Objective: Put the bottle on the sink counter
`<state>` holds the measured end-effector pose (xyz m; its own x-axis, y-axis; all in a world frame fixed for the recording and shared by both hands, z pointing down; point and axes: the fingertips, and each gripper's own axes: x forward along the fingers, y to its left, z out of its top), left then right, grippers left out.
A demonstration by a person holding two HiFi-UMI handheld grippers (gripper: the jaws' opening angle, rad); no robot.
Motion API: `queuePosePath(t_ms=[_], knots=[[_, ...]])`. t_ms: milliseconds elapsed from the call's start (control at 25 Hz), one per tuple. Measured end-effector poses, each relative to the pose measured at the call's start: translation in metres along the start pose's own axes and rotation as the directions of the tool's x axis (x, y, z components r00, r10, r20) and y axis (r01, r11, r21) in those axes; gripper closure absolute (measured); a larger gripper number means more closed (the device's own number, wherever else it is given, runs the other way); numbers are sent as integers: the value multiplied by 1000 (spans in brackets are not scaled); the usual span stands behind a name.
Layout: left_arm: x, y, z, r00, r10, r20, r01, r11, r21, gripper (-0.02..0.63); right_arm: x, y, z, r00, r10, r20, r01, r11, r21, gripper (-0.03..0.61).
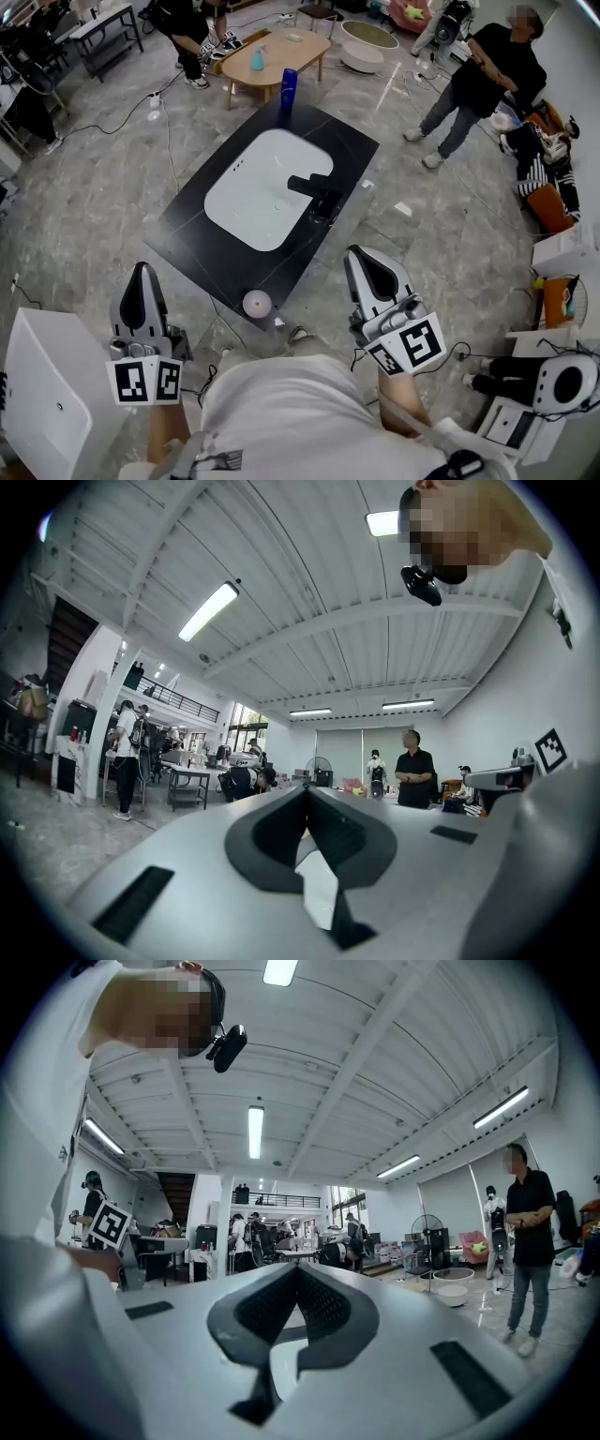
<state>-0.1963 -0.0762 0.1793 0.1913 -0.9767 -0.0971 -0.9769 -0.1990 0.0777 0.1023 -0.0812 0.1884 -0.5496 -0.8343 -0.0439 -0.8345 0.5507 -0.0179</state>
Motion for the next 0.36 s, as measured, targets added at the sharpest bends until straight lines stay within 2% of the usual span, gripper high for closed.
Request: queuePosePath(t_ms=[360], knots=[[-4, -4, -3, 1000, 1, 0, -1, 1000, -4, 600, -6, -1, -4, 1000, -5, 3, 5, 1000, 1, 569]])
